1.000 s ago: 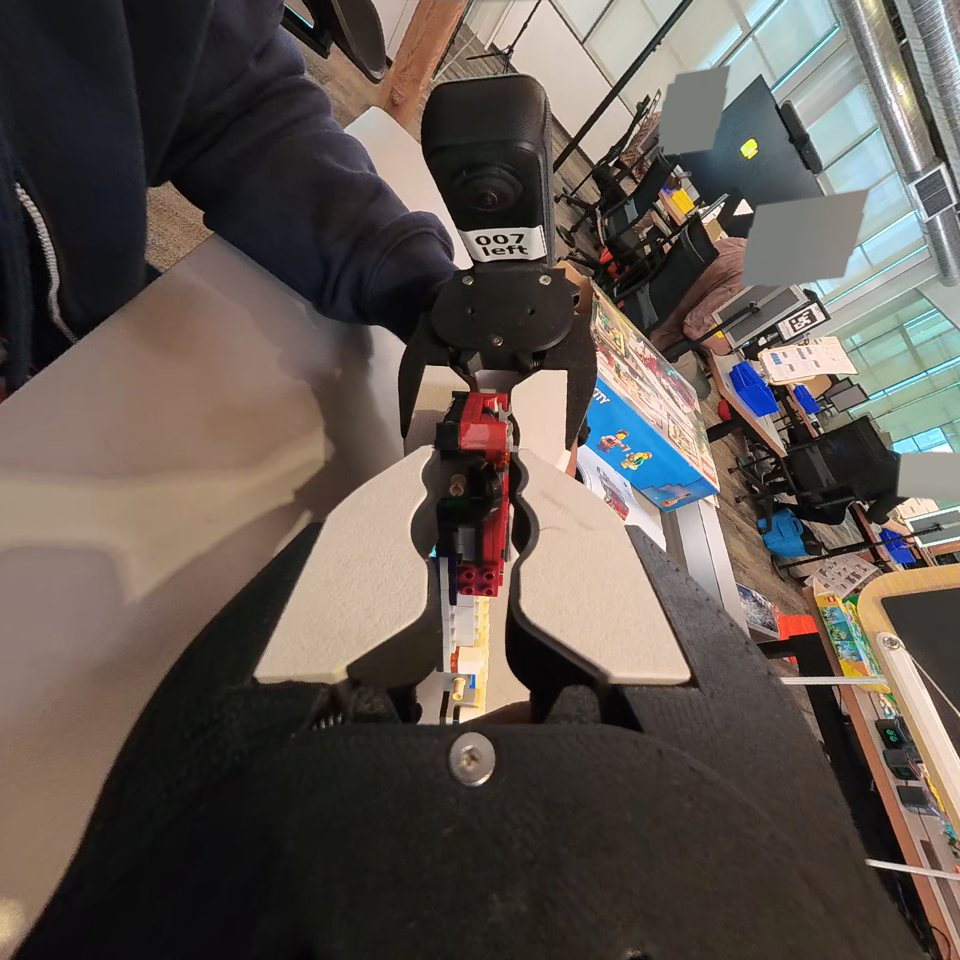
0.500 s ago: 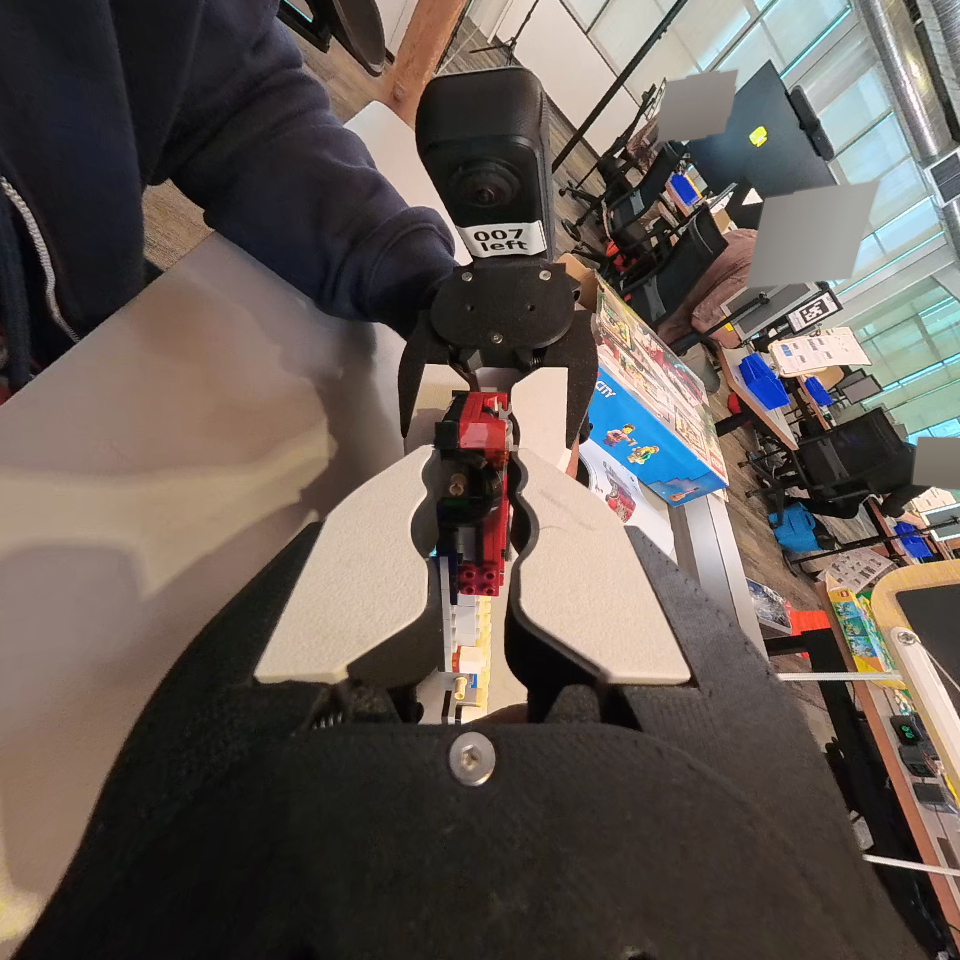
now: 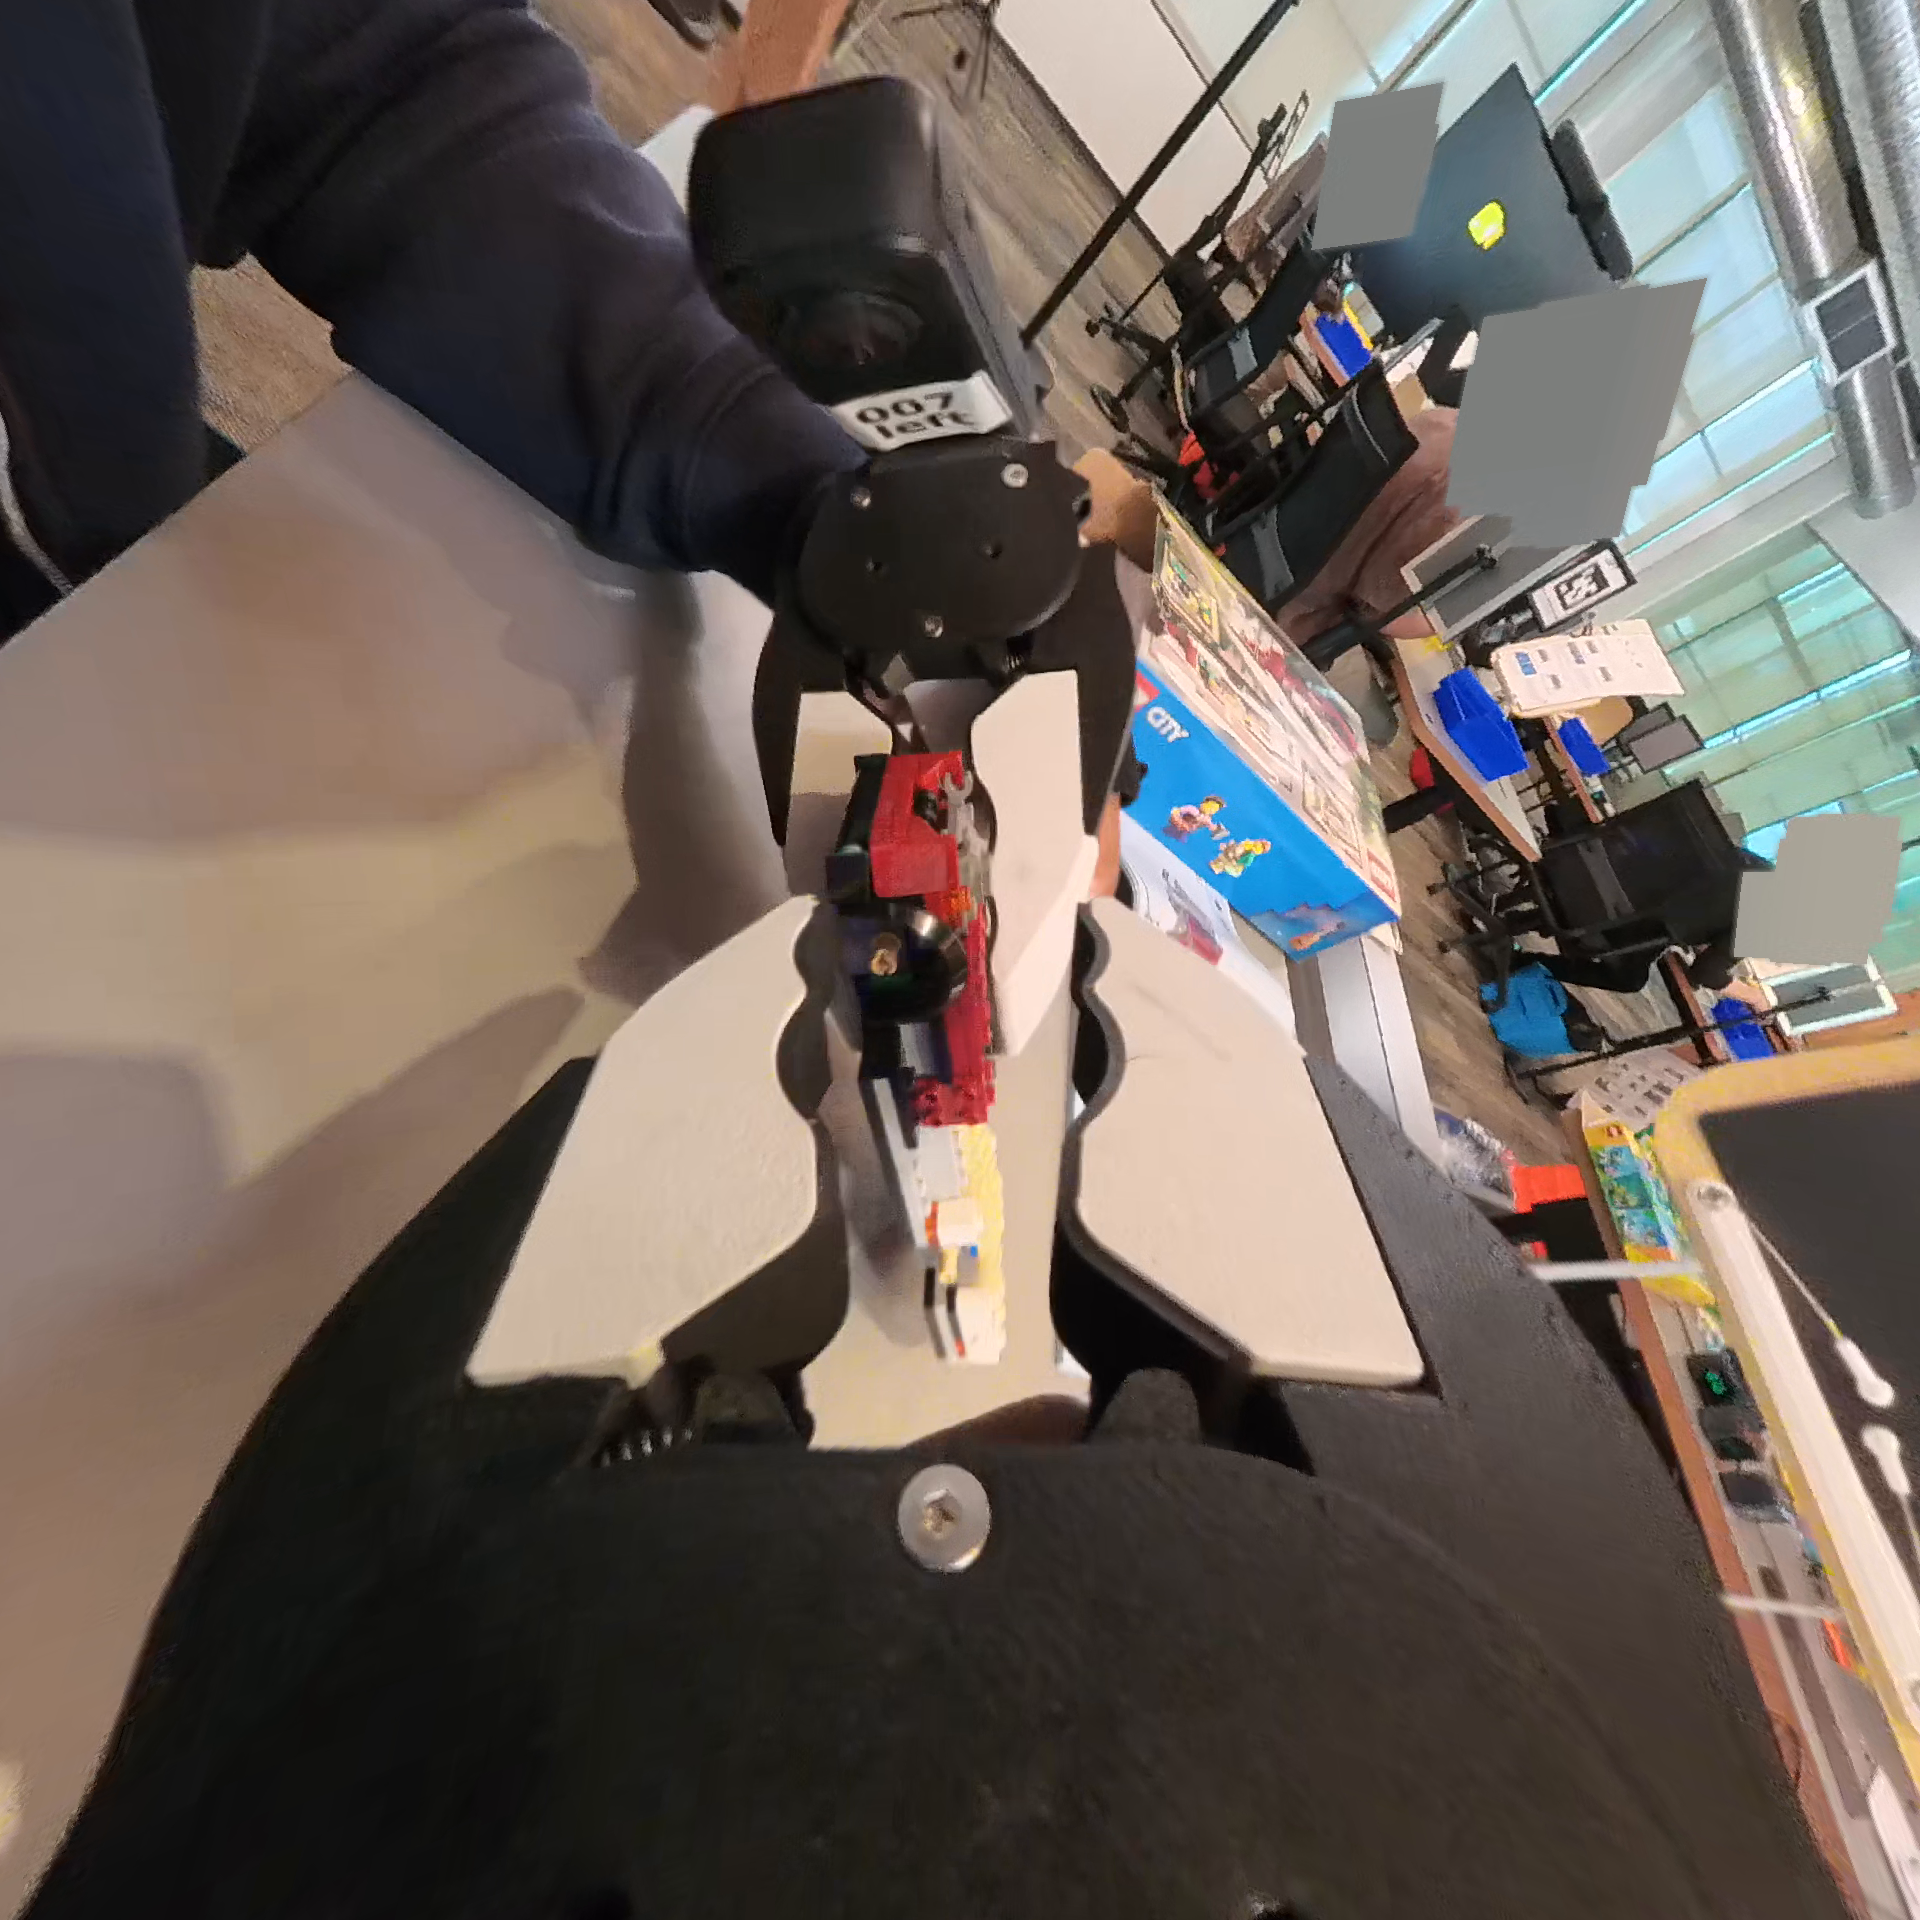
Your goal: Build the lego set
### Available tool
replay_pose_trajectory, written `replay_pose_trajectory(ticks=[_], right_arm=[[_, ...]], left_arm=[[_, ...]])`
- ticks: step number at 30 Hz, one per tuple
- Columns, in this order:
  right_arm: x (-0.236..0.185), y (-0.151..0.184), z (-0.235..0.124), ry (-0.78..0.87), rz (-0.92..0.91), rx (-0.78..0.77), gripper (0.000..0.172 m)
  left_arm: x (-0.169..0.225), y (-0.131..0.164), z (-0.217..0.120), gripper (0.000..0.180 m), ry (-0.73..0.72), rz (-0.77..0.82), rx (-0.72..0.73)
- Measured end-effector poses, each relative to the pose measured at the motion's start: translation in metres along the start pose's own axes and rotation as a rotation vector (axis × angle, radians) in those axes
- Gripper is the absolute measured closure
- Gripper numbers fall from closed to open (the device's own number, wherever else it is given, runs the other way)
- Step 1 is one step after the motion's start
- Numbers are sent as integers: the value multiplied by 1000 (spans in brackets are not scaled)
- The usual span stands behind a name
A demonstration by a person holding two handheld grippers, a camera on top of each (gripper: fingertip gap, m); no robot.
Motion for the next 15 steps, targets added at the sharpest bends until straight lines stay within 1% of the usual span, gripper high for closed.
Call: replay_pose_trajectory(ticks=[4,10,15], right_arm=[[-2,7,-7,56,0,-53,126],[-2,21,-1,196,-119,-218,125],[-3,24,2,284,-187,-262,123]], left_arm=[[-4,7,7,148,-44,20,-84],[-12,17,13,148,-131,122,-263],[-16,18,15,148,-182,210,-371]])
Point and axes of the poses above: each gripper's, where its closed fingertips meet, z out along the fingers, y out of its underside, x = y × z across the jaws, the point moved 1 cm from there along -z, back along the fingers, and after that the axes turned 2 degrees about z, right-handed, at the moved point
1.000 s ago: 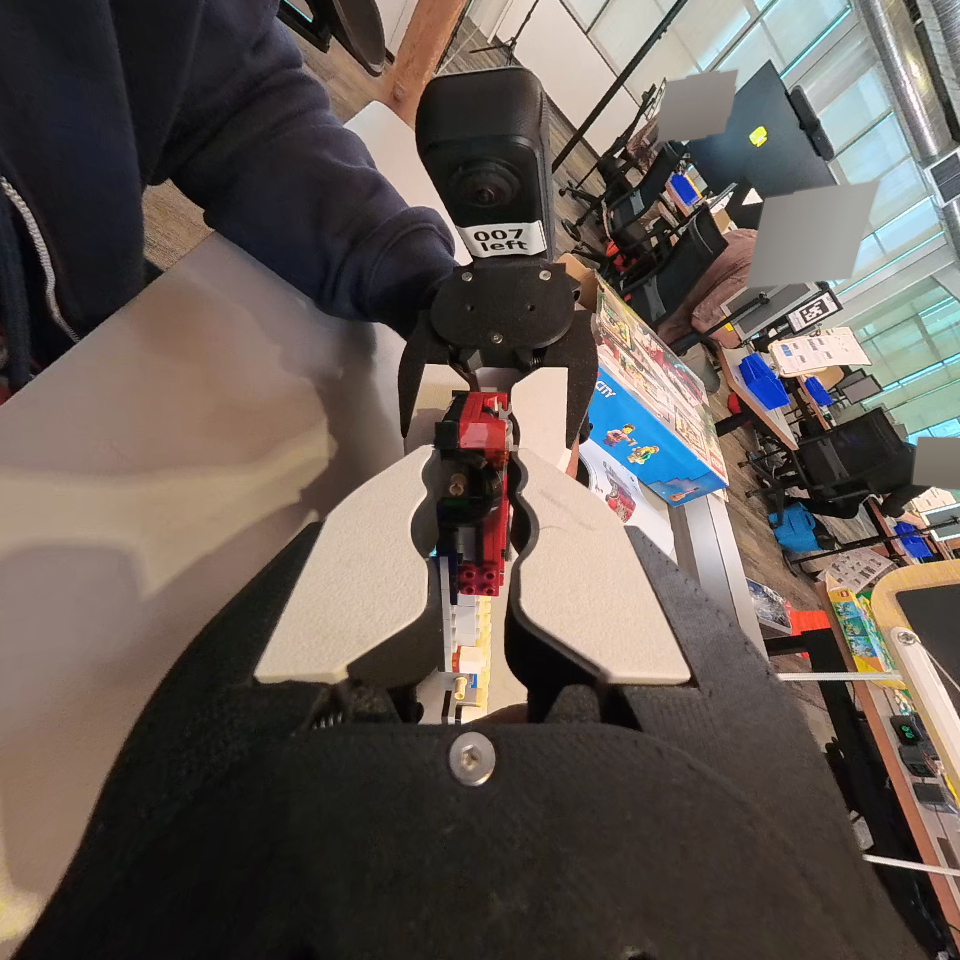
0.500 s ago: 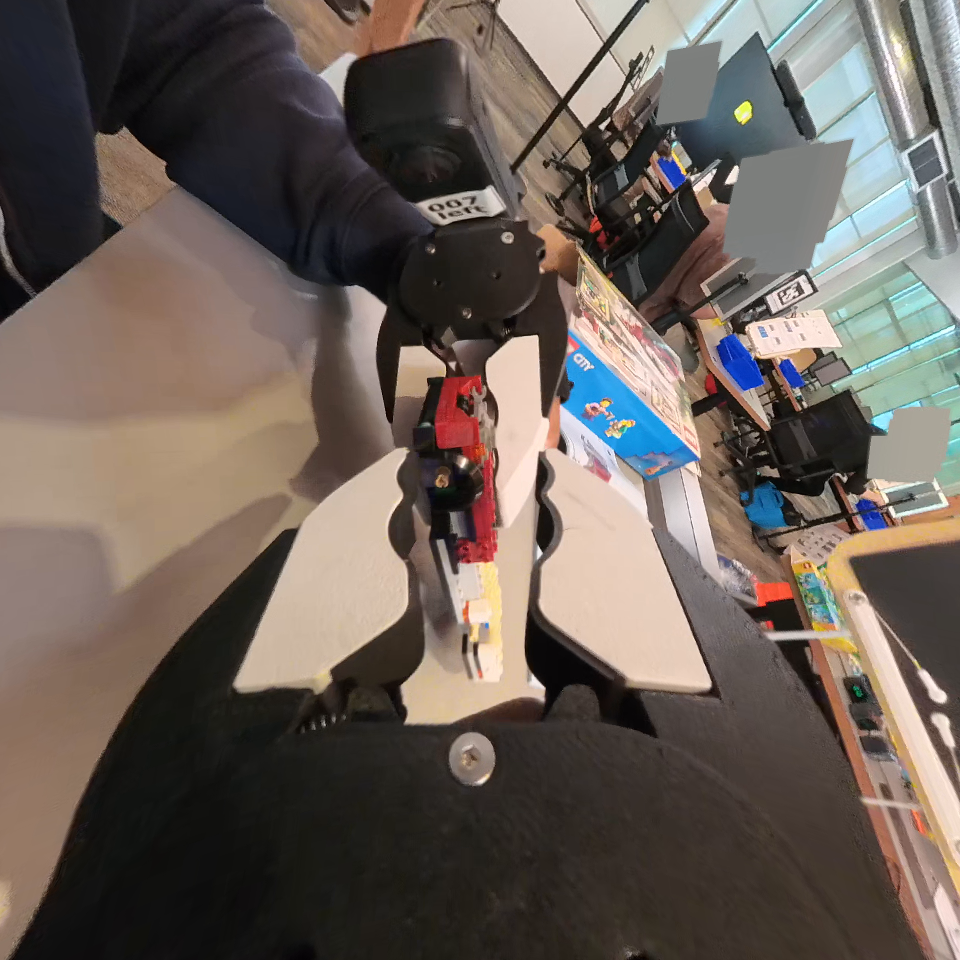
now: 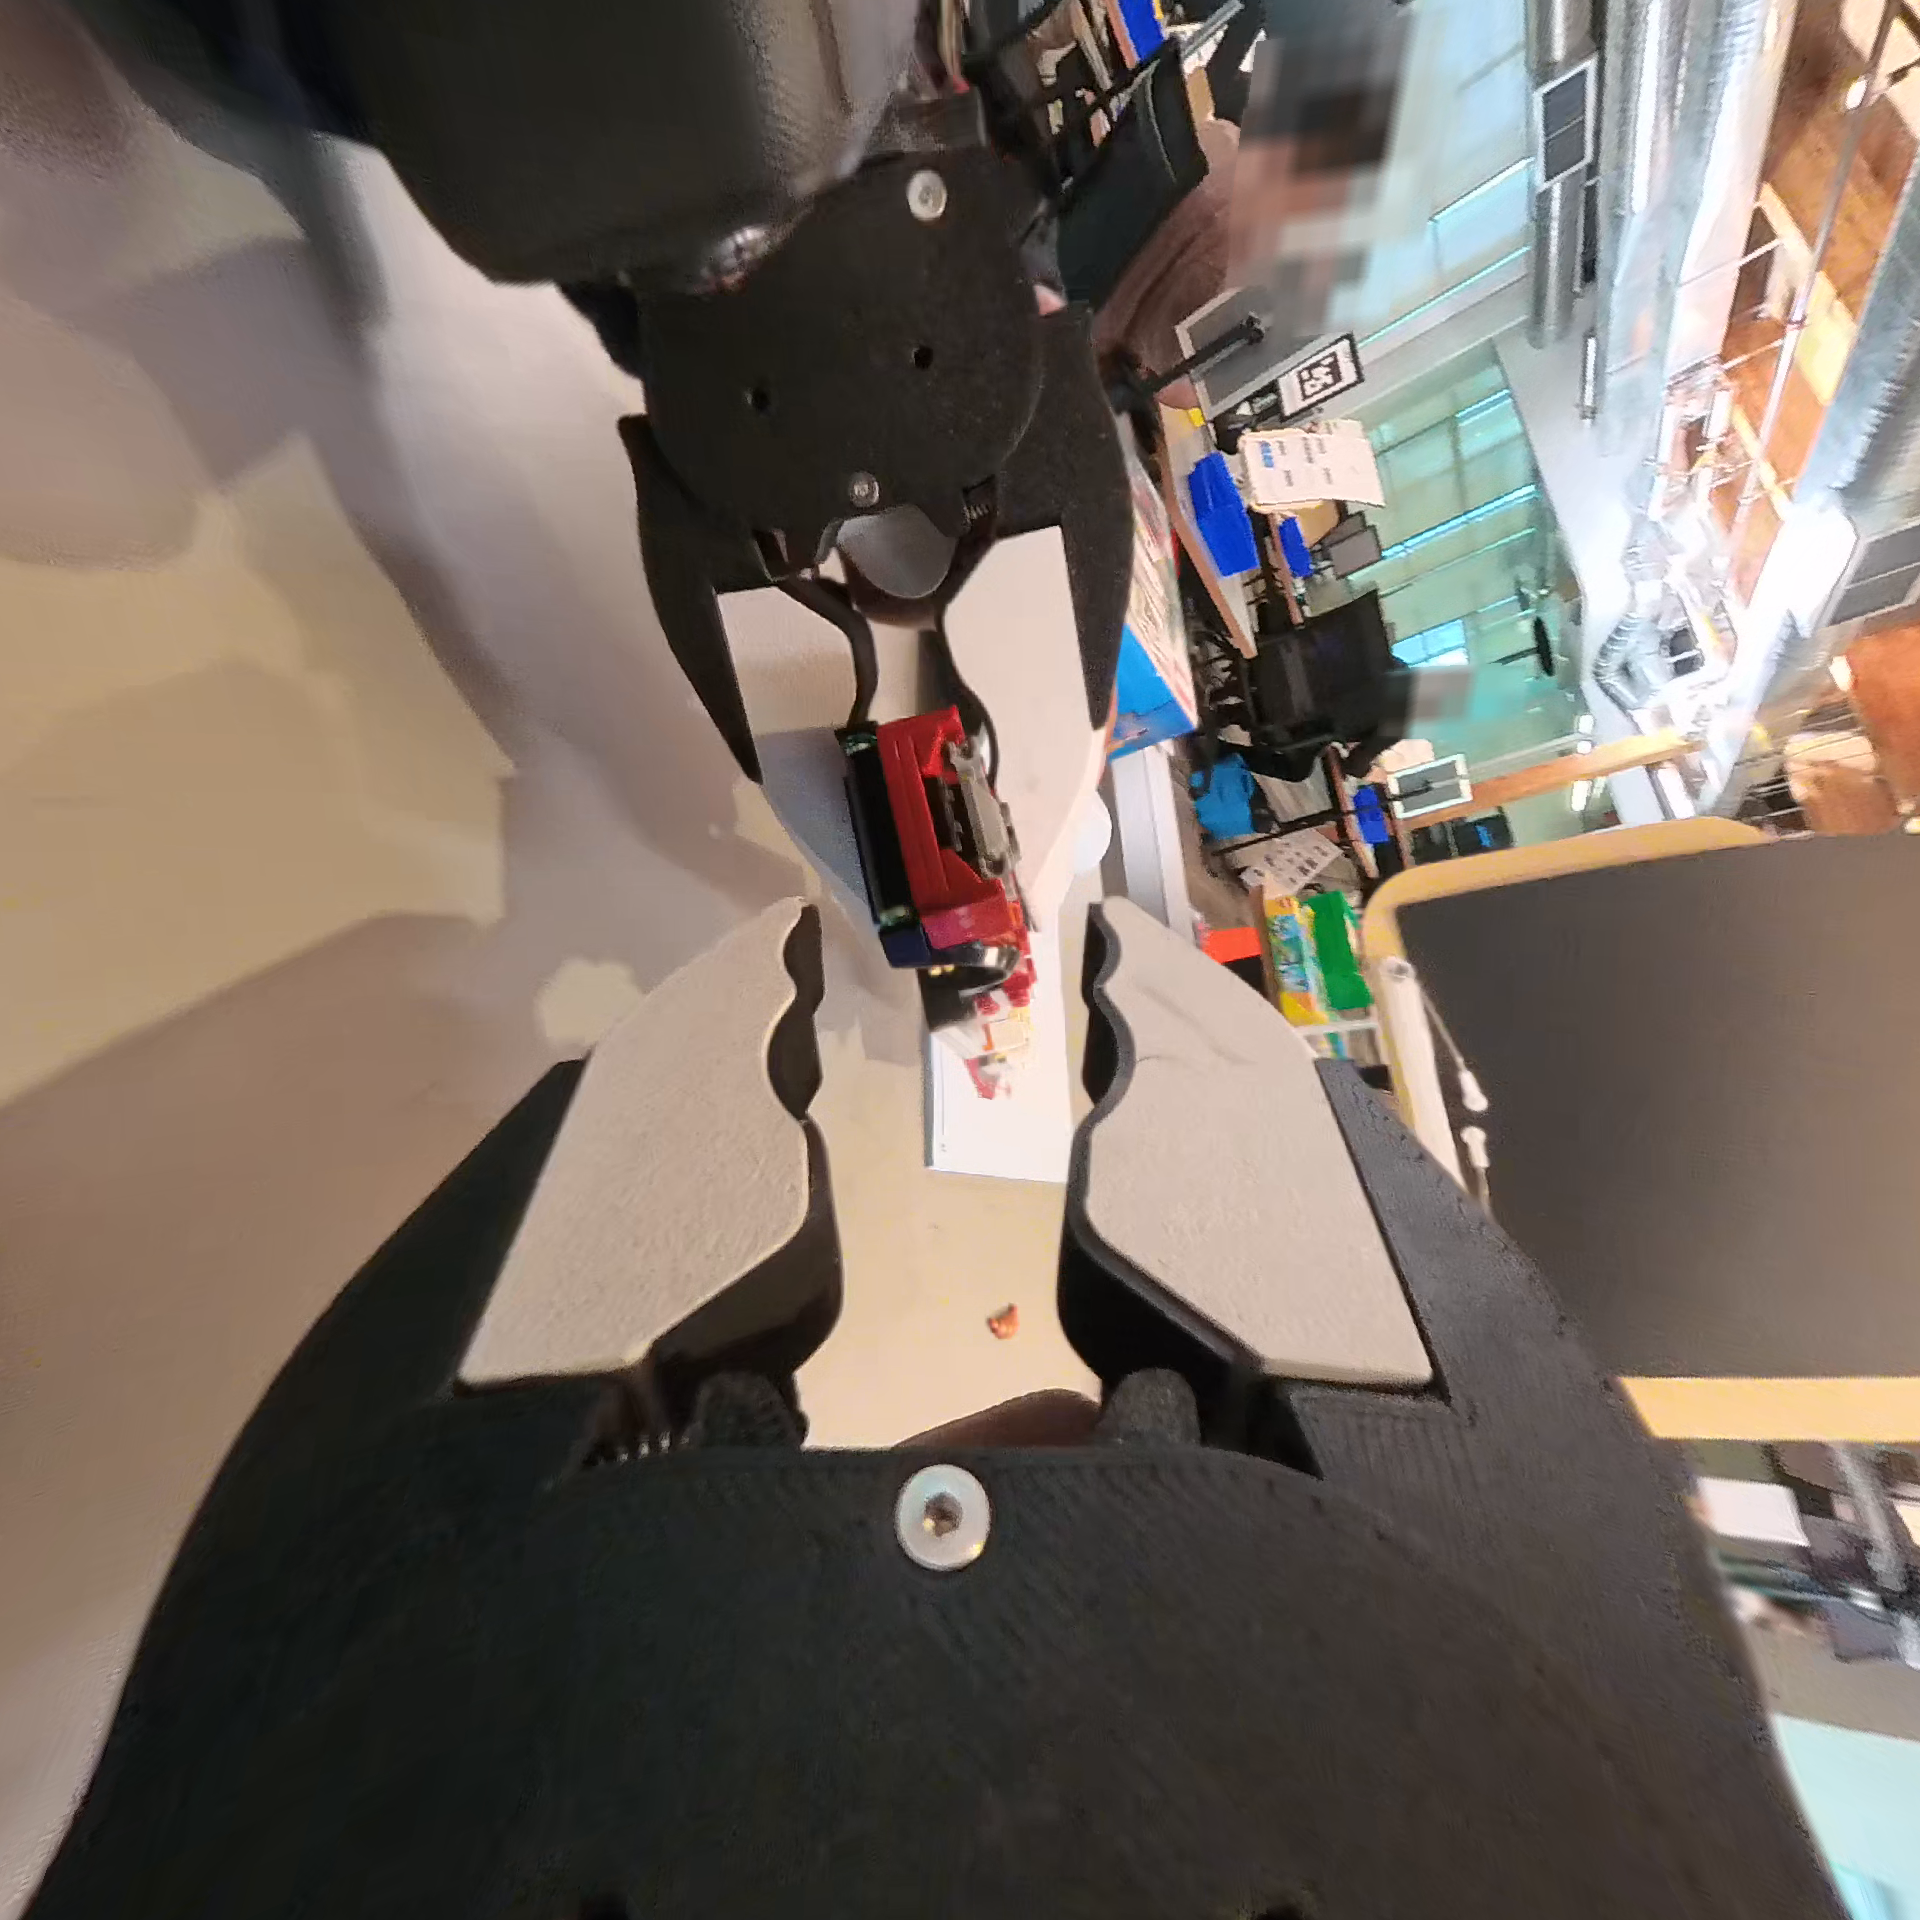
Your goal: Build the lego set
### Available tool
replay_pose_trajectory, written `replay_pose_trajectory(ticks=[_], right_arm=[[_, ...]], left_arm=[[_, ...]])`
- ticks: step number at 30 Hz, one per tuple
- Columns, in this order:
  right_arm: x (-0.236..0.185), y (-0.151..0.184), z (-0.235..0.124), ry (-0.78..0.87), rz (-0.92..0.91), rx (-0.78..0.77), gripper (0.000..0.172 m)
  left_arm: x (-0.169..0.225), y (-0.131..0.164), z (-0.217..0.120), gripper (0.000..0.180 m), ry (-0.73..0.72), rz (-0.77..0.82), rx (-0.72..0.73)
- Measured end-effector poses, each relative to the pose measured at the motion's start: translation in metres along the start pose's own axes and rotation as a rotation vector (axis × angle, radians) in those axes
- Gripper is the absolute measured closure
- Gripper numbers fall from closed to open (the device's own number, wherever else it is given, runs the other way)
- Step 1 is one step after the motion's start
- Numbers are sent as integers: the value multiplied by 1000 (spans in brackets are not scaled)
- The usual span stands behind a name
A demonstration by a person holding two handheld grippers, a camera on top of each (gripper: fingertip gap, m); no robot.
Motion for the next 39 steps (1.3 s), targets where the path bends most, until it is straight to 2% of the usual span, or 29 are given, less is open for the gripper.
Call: replay_pose_trajectory(ticks=[9,12,13,21,26,32,35,37,39], right_arm=[[-9,4,28,142,-251,-174,122],[-4,8,33,216,-288,-220,139],[-4,8,34,222,-296,-218,139],[-5,14,32,240,-326,-145,141],[-3,16,29,249,-335,-82,141],[-5,4,23,250,-344,26,141],[-10,-2,20,234,-363,83,141],[-14,-2,20,211,-361,99,142],[-15,0,21,204,-351,93,141]], left_arm=[[-4,3,2,148,-43,76,-117],[-4,7,2,148,-50,102,-153],[-3,8,3,148,-55,106,-157],[-3,9,6,142,-84,52,-74],[-1,10,8,124,-82,-1,-9],[3,8,13,116,-103,-19,65],[3,3,12,125,-120,-13,109],[0,2,12,143,-158,11,112],[2,3,12,144,-154,30,94]])
Point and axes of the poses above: each gripper's, where its closed fingertips meet, z out along the fingers, y out of its underside, x = y × z across the jaws, the point moved 1 cm from there along -z, back along the fingers, and after that the axes turned 2 degrees about z, right-handed, at the moved point
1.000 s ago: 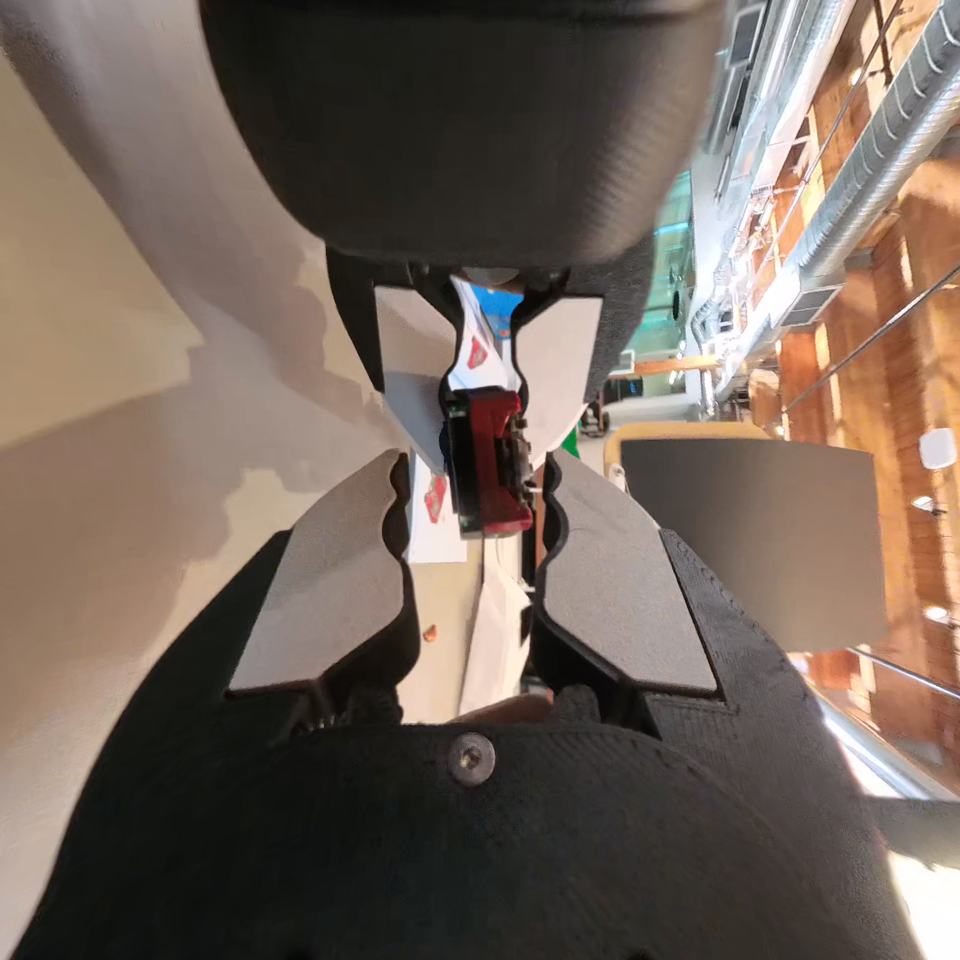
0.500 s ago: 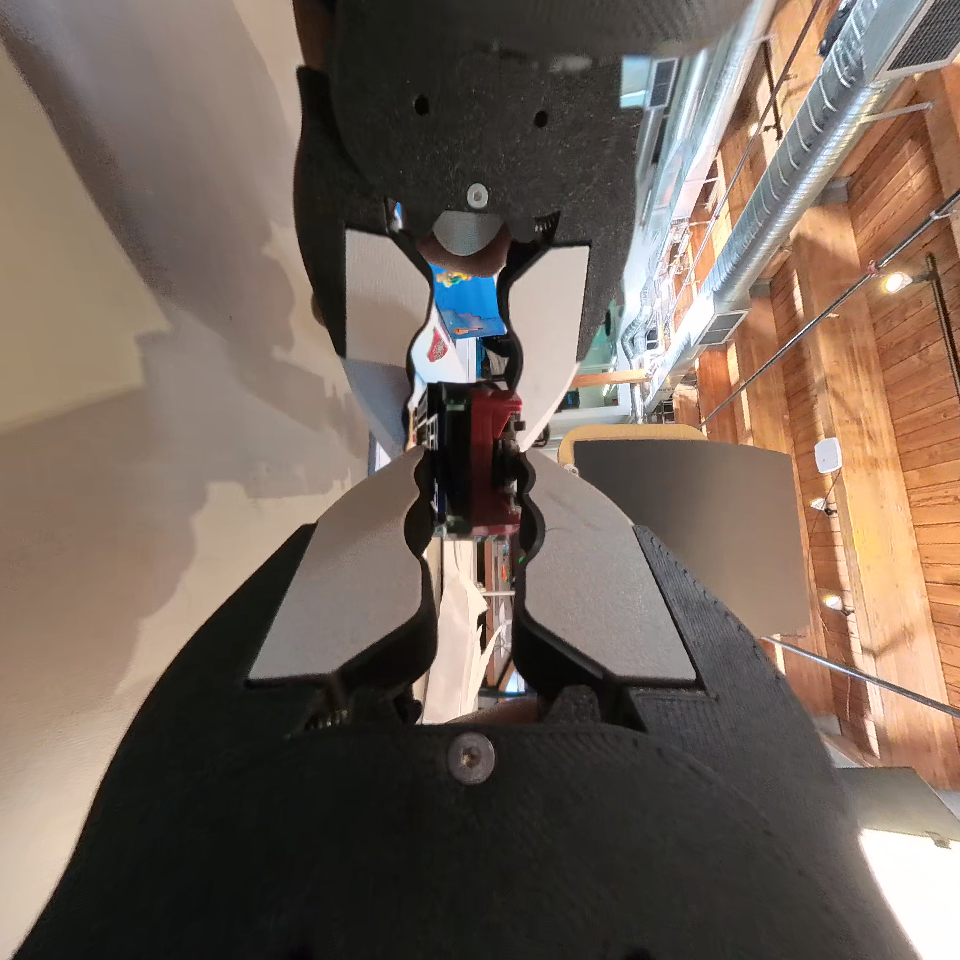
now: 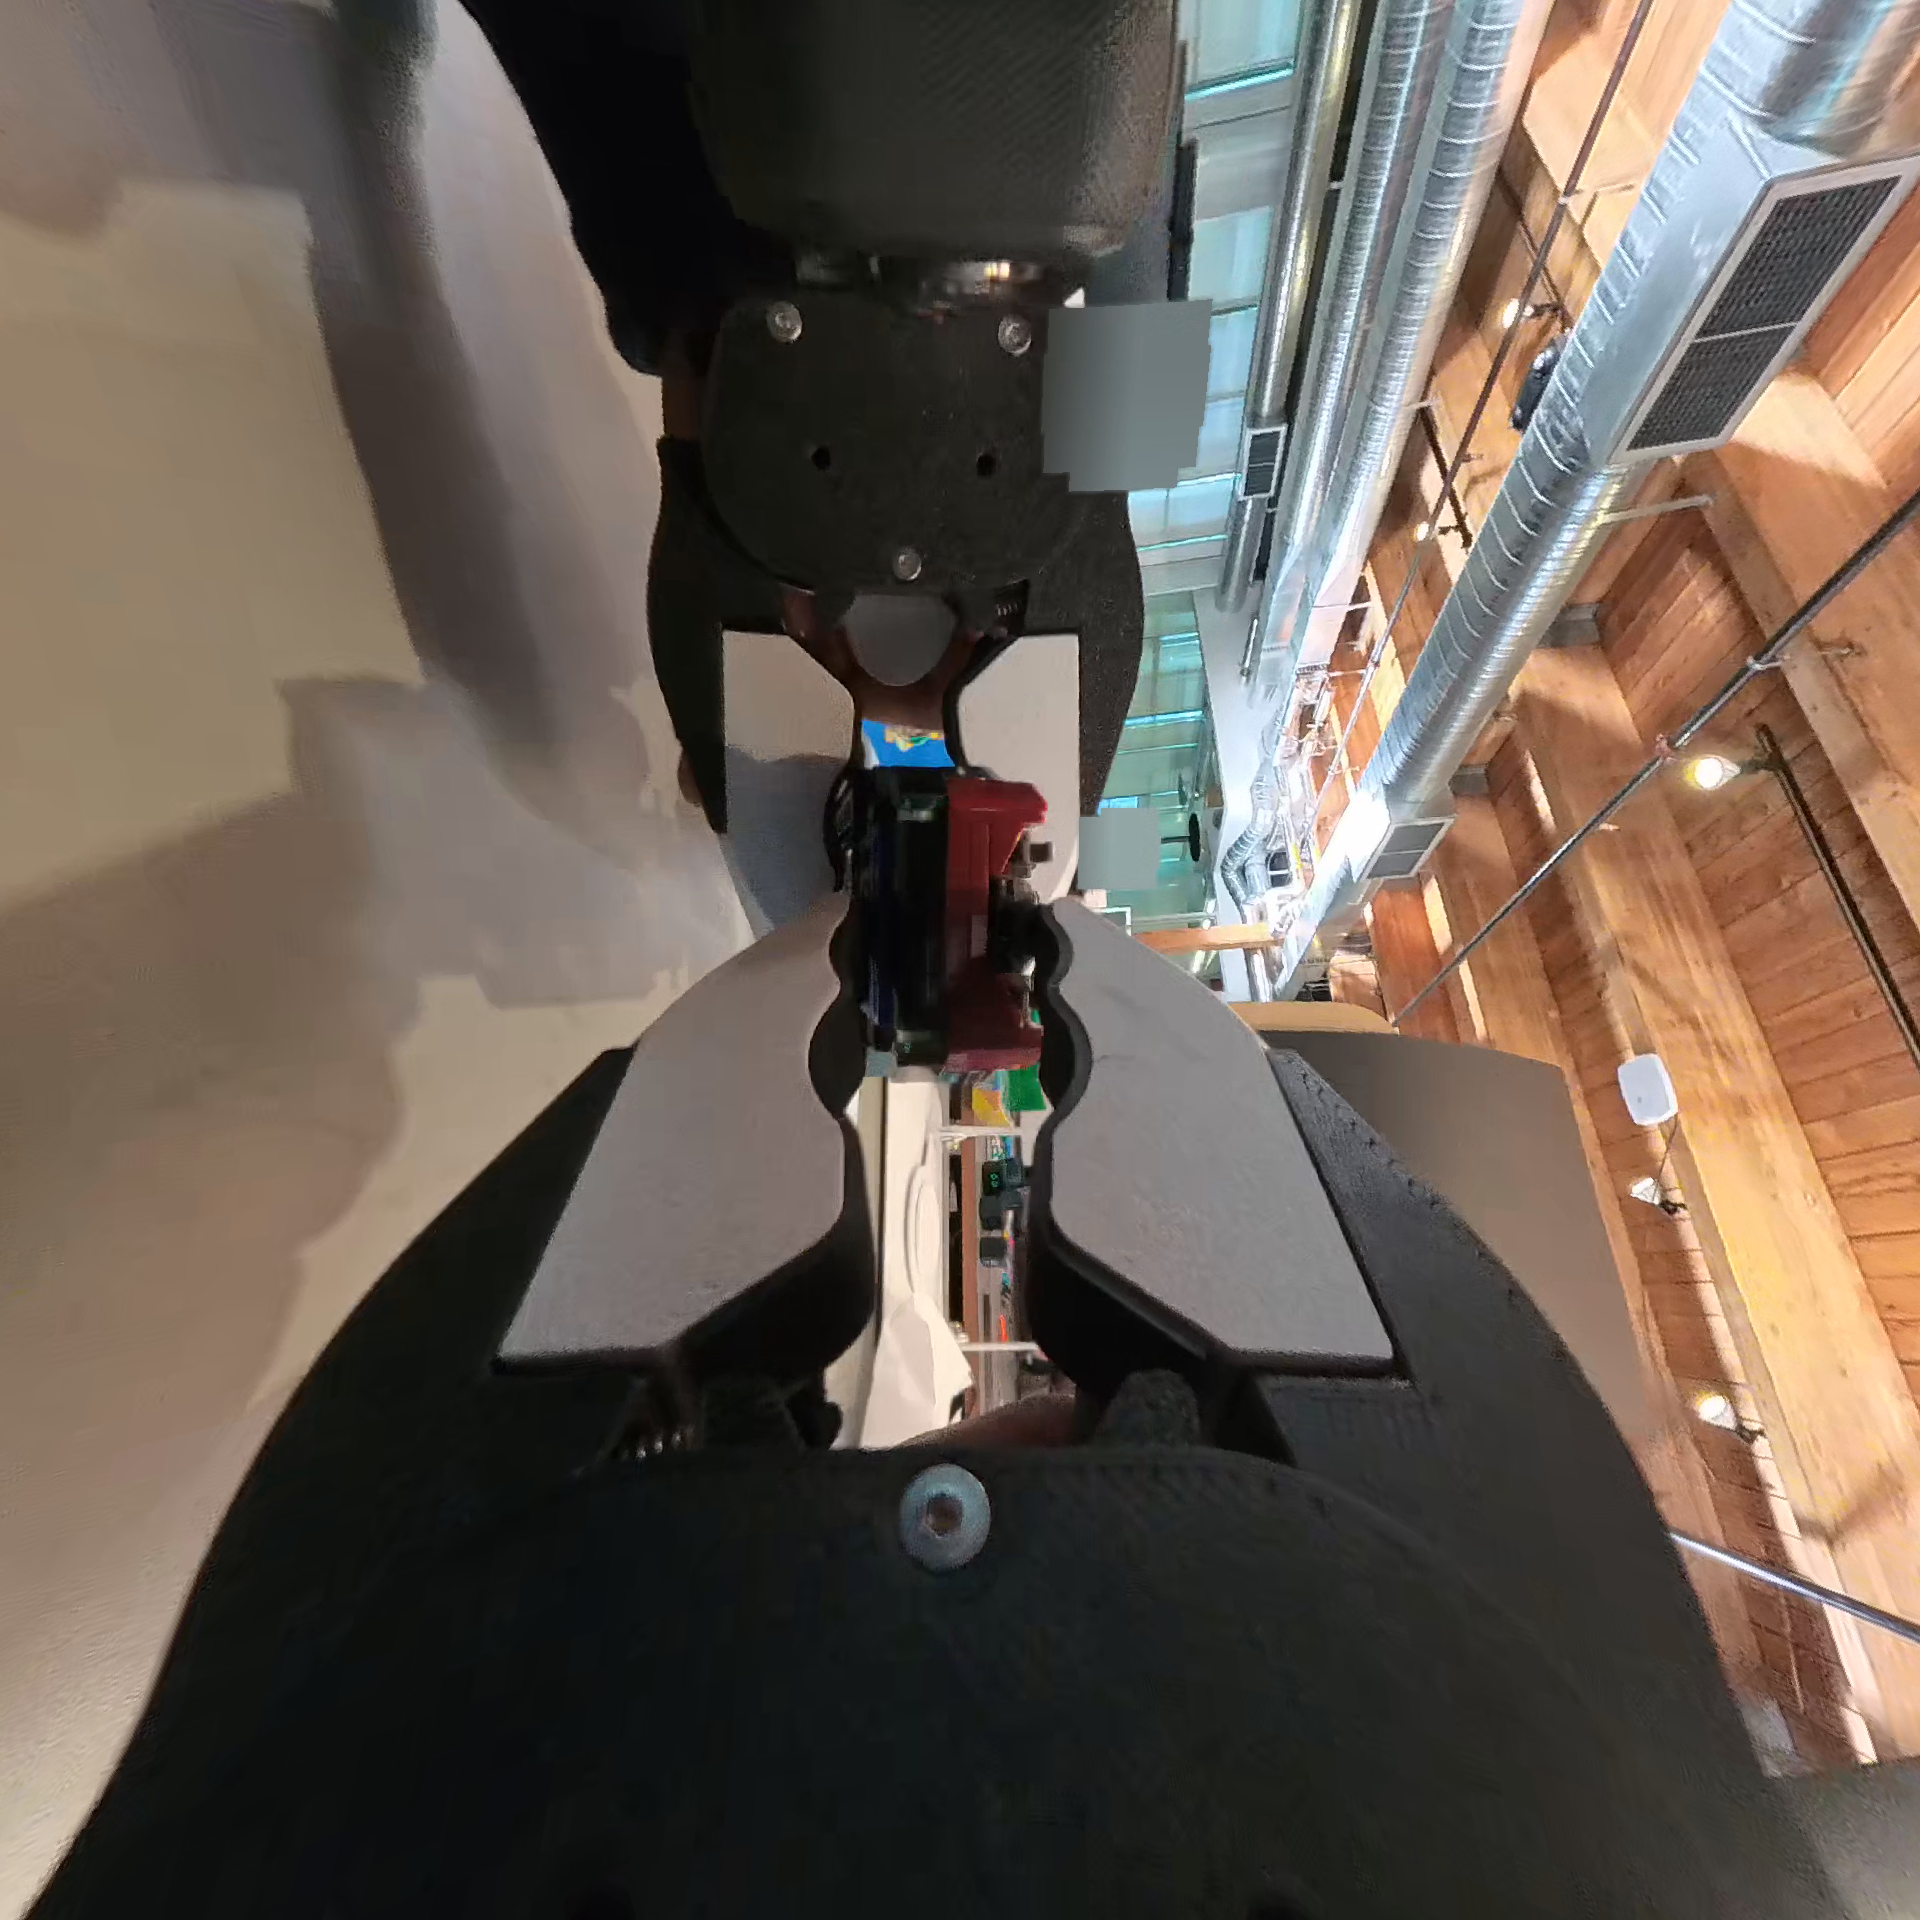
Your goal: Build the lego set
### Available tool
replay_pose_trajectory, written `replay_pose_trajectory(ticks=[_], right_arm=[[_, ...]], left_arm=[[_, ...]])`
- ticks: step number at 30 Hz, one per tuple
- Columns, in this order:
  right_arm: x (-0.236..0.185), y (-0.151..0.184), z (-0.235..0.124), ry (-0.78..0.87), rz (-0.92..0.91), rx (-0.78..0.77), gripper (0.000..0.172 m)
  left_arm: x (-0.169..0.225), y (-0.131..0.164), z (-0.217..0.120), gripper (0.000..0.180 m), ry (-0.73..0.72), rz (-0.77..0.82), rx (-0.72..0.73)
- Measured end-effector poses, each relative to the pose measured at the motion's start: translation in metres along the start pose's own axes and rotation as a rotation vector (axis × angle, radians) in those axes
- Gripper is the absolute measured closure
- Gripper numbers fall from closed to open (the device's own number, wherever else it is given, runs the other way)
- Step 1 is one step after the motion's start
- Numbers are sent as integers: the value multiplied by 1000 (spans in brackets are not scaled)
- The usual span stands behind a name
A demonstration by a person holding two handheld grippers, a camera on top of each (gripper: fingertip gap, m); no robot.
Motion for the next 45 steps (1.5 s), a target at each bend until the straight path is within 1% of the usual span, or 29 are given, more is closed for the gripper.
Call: replay_pose_trajectory(ticks=[4,6,9,12,15,19,22,25,28,31,39,43,45], right_arm=[[1,11,-5,-41,59,-61,140],[2,19,-13,-60,88,-110,135],[3,32,-33,-84,145,-198,133],[4,45,-62,-103,247,-304,133],[-4,59,-97,-136,391,-434,134],[-23,74,-148,-177,626,-578,137],[-37,78,-182,-204,857,-636,139],[-54,78,-205,-240,1082,-672,141],[-71,74,-213,-289,1244,-683,142],[-83,72,-212,-322,1319,-682,143],[-101,75,-201,-451,1325,-713,145],[-103,72,-195,-499,1345,-697,163],[-103,72,-193,-512,1339,-701,163]], left_arm=[[-5,6,4,145,-51,49,-76],[-5,12,6,145,-67,98,-128],[-5,19,8,145,-86,139,-191],[-6,20,10,145,-108,153,-215],[-6,16,11,145,-123,171,-211],[2,8,13,145,-92,175,-180],[9,2,14,145,-69,182,-161],[14,-4,14,145,-45,183,-141],[18,-10,14,145,-29,181,-118],[24,-13,13,145,-7,187,-107],[33,-14,10,145,29,204,-100],[32,-11,13,144,35,219,-109],[32,-12,13,144,36,222,-113]])
Point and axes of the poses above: each gripper's, where its closed fingertips meet, z out along the fingers, y out of its underside, x = y × z across the jaws, the point moved 1 cm from there along -z, back along the fingers, and after that the axes turned 2 degrees about z, right-handed, at the moved point
